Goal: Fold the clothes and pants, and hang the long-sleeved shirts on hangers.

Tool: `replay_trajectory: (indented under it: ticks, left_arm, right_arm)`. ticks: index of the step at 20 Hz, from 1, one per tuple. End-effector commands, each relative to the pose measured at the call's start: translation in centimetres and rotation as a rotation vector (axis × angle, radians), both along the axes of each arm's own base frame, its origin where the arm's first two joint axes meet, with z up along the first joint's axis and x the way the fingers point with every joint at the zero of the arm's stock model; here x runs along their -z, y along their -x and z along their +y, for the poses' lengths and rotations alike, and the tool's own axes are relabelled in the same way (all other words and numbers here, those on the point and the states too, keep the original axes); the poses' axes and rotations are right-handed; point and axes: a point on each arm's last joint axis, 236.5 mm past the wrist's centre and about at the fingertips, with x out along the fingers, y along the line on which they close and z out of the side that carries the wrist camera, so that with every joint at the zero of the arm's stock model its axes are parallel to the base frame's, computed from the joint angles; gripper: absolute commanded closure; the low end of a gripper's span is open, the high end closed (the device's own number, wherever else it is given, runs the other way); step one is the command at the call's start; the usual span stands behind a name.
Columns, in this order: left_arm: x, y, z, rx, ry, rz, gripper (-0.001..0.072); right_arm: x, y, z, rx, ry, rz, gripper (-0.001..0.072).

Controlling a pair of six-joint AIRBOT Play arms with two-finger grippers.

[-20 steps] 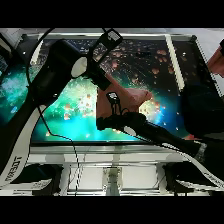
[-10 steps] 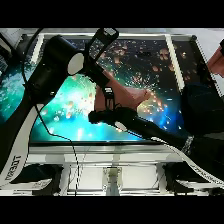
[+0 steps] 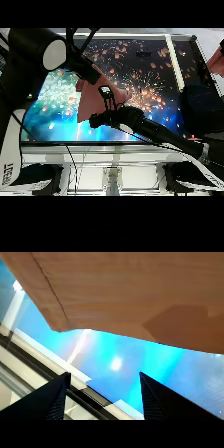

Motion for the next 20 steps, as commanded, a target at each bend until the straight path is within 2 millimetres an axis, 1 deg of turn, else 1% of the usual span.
replay_trajectory:
  ticks: [1, 3, 5, 6, 7, 9, 11, 12, 14, 15, 16, 17, 18, 19, 20]
  left_arm:
    - [-1.4, 0.8, -1.2, -0.003, -0.004, -0.063, 0.0679]
    - [-2.4, 0.3, -1.4, -0.031, 0.006, -0.124, 0.0679]
    - [-3.1, 0.2, -2.5, -0.026, 0.046, -0.156, 0.0679]
    - [-3.5, 0.1, -2.9, -0.025, 0.069, -0.170, 0.0679]
    - [-3.7, 0.0, -3.0, -0.028, 0.082, -0.180, 0.0679]
    - [-4.4, -0.3, -3.3, -0.046, 0.127, -0.202, 0.0679]
    - [-5.2, -0.5, -3.8, -0.042, 0.164, -0.228, 0.0679]
    - [-5.4, -0.5, -4.0, -0.036, 0.170, -0.235, 0.0679]
    - [-5.6, -0.6, -4.1, -0.034, 0.177, -0.240, 0.0679]
    - [-5.7, -0.6, -4.3, -0.032, 0.185, -0.246, 0.0679]
    - [-5.9, -0.7, -4.5, -0.026, 0.192, -0.255, 0.0679]
    - [-6.2, -0.7, -4.8, -0.019, 0.200, -0.265, 0.0679]
    - [-6.4, -0.8, -5.0, -0.013, 0.207, -0.272, 0.0679]
    - [-6.5, -0.7, -5.1, -0.008, 0.210, -0.276, 0.0679]
    - [-6.5, -0.7, -5.2, -0.007, 0.212, -0.277, 0.0679]
  right_arm:
    - [-1.3, 1.3, 0.7, -0.032, -0.020, -0.015, 0.0222]
    - [-2.4, 2.2, 1.1, -0.055, -0.038, -0.035, 0.0223]
    - [-3.4, 2.1, 0.9, -0.049, -0.052, -0.050, 0.0225]
    - [-3.7, 1.5, 0.4, -0.022, -0.050, -0.061, 0.0227]
    - [-3.8, 0.7, -0.3, 0.016, -0.043, -0.070, 0.0247]
    - [-3.9, -0.7, -1.1, 0.085, -0.042, -0.087, 0.0254]
    - [-4.4, -2.4, -2.0, 0.165, -0.049, -0.119, 0.0266]
    - [-4.3, -3.1, -2.8, 0.201, -0.035, -0.122, 0.0266]
    - [-3.3, -4.1, -5.1, 0.273, 0.031, -0.105, 0.0266]
    - [-3.1, -4.5, -5.8, 0.299, 0.040, -0.097, 0.0266]
    - [-3.5, -4.7, -5.4, 0.305, 0.010, -0.099, 0.0266]
    - [-4.3, -4.9, -4.5, 0.291, -0.039, -0.115, 0.0266]
    - [-5.4, -4.7, -3.1, 0.266, -0.100, -0.135, 0.0276]
    - [-5.9, -4.8, -2.5, 0.261, -0.132, -0.143, 0.0337]
    - [-6.1, -4.9, -2.4, 0.263, -0.147, -0.143, 0.0348]
